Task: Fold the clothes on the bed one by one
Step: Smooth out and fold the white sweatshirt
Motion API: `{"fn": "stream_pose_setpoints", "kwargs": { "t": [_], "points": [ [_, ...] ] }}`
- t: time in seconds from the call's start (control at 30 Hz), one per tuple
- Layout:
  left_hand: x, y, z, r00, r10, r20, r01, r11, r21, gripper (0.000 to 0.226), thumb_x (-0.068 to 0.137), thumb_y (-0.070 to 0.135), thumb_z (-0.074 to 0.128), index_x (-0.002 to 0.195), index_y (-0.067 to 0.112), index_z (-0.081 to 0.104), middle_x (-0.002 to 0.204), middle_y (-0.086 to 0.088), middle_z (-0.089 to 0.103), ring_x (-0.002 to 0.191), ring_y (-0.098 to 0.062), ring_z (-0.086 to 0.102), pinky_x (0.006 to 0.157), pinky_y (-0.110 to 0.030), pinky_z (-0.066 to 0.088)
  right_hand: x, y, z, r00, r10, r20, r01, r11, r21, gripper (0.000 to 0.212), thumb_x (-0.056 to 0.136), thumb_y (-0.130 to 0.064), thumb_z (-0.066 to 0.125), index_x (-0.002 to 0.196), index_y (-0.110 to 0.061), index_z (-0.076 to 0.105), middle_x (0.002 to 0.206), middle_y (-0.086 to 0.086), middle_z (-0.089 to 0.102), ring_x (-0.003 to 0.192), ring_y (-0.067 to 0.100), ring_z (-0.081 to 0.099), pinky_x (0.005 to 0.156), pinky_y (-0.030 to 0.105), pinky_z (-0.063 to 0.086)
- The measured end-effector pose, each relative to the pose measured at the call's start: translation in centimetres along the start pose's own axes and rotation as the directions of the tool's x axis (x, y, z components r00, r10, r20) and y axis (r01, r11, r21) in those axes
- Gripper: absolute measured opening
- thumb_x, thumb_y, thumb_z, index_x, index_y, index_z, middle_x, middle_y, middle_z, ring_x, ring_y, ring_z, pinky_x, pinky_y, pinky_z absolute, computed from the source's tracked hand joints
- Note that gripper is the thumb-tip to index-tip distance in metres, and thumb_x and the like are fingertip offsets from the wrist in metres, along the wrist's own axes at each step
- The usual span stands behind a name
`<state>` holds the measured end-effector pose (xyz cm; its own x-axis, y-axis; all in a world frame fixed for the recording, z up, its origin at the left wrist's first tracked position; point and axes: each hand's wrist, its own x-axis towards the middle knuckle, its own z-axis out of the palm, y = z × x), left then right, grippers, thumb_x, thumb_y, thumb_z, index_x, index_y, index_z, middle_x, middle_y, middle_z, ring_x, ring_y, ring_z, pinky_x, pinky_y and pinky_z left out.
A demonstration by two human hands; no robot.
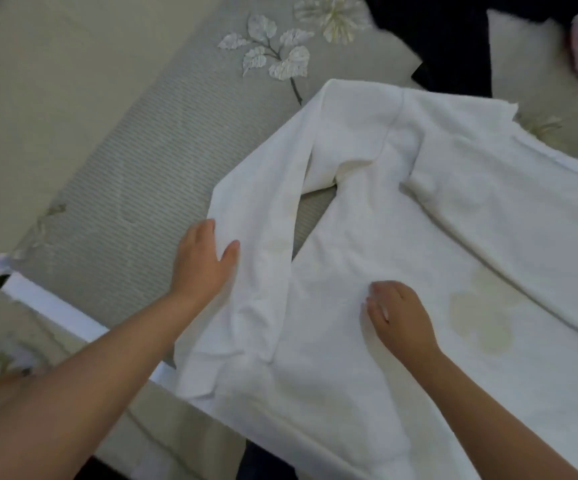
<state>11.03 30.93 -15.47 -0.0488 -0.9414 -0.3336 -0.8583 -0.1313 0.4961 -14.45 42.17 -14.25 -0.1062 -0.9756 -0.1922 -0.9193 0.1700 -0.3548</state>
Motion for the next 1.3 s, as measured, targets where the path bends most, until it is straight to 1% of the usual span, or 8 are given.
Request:
{"fn": "stream_pose_setpoints", "kwargs": {
  "t": [0.13, 0.3, 0.43, 0.57, 0.87, 1.03, 1.2, 1.3],
  "points": [
    [-5.9, -6.1, -2.0, 0.991, 0.025, 0.132, -0.027, 1.0, 0.011, 0.044, 0.089, 0.024, 0.042, 0.122, -0.004, 0.051, 0.121, -0.022, 0.054, 0.11, -0.033, 0.049, 0.094, -0.038, 0.036, -2.4, -6.9, 4.1, 0.999, -0.018, 0.044, 0.011, 0.987, 0.158, 0.027, 0.077, -0.021, 0.062, 0.086, 0.003, 0.068, 0.08, 0.019, 0.066, 0.072, 0.036, 0.063, 0.066, 0.04, 0.049],
    [-10.3, -8.7, -1.2, 0.986, 0.04, 0.163, -0.059, 0.992, 0.114, 0.055, 0.088, 0.027, 0.032, 0.133, -0.003, 0.042, 0.145, -0.02, 0.032, 0.136, -0.033, 0.027, 0.11, -0.042, 0.02, -4.8, -12.7, 7.7, 0.908, 0.322, 0.269, -0.352, 0.934, 0.068, 0.052, 0.082, -0.055, 0.053, 0.107, -0.009, 0.056, 0.11, 0.006, 0.052, 0.106, 0.024, 0.045, 0.081, 0.031, 0.029],
    [-10.9, -8.4, -0.6, 0.994, -0.011, 0.11, 0.002, 0.997, 0.079, 0.045, 0.094, 0.014, 0.045, 0.136, 0.001, 0.037, 0.148, -0.016, 0.028, 0.138, -0.029, 0.022, 0.112, -0.038, 0.014, -5.1, -14.3, 7.4, 0.855, 0.406, 0.322, -0.483, 0.851, 0.208, 0.025, 0.091, -0.033, 0.049, 0.088, -0.009, 0.053, 0.1, 0.007, 0.053, 0.098, 0.024, 0.05, 0.081, 0.031, 0.032],
    [-10.1, -5.2, -1.2, 0.994, 0.058, 0.096, -0.064, 0.996, 0.057, 0.048, 0.092, 0.012, 0.049, 0.136, -0.001, 0.035, 0.143, -0.02, 0.035, 0.131, -0.033, 0.031, 0.109, -0.039, 0.018, -4.5, -12.3, 3.3, 0.883, 0.399, 0.247, -0.469, 0.717, 0.517, 0.016, 0.092, -0.013, 0.048, 0.079, -0.01, 0.039, 0.066, -0.008, 0.039, 0.066, 0.014, 0.042, 0.05, 0.017, 0.029],
    [-5.2, 14.5, 2.3, 0.845, 0.513, 0.154, -0.53, 0.841, 0.105, 0.047, 0.09, 0.005, 0.049, 0.134, -0.005, 0.038, 0.14, -0.024, 0.037, 0.132, -0.035, 0.032, 0.11, -0.036, 0.018, -3.5, 3.8, -15.4, 0.914, 0.406, -0.026, -0.303, 0.723, 0.621, 0.012, 0.084, -0.004, 0.056, 0.091, -0.012, 0.062, 0.075, -0.001, 0.056, 0.069, 0.01, 0.052, 0.06, 0.018, 0.039],
    [-6.2, 26.6, 8.8, 0.739, 0.636, 0.224, -0.667, 0.738, 0.105, 0.049, 0.091, 0.009, 0.047, 0.138, 0.003, 0.034, 0.146, -0.018, 0.031, 0.136, -0.031, 0.026, 0.111, -0.035, 0.017, -6.6, 18.8, -23.9, 0.812, 0.581, -0.046, -0.379, 0.587, 0.715, 0.025, 0.085, -0.006, 0.058, 0.072, -0.027, 0.059, 0.07, -0.008, 0.056, 0.048, -0.009, 0.052, 0.056, 0.015, 0.042],
    [-8.0, 32.7, 15.1, 0.717, 0.597, 0.361, -0.69, 0.681, 0.244, 0.054, 0.092, 0.017, 0.045, 0.142, 0.009, 0.027, 0.152, -0.013, 0.02, 0.14, -0.025, 0.016, 0.111, -0.035, 0.016, -9.5, 32.0, -21.9, 0.606, 0.795, -0.03, -0.755, 0.586, 0.294, 0.044, 0.09, -0.019, 0.055, 0.13, -0.003, 0.045, 0.126, 0.021, 0.05, 0.116, 0.031, 0.048, 0.095, 0.039, 0.038],
    [-7.5, 33.3, 16.8, 0.749, 0.517, 0.414, -0.656, 0.667, 0.353, 0.053, 0.094, 0.02, 0.041, 0.143, 0.012, 0.023, 0.153, -0.009, 0.016, 0.141, -0.022, 0.012, 0.111, -0.034, 0.017, -10.5, 35.0, -17.9, 0.646, 0.763, 0.033, -0.758, 0.636, 0.146, 0.048, 0.091, -0.021, 0.051, 0.133, 0.0, 0.04, 0.136, 0.022, 0.043, 0.126, 0.035, 0.038, 0.105, 0.042, 0.03]
  ]
}}
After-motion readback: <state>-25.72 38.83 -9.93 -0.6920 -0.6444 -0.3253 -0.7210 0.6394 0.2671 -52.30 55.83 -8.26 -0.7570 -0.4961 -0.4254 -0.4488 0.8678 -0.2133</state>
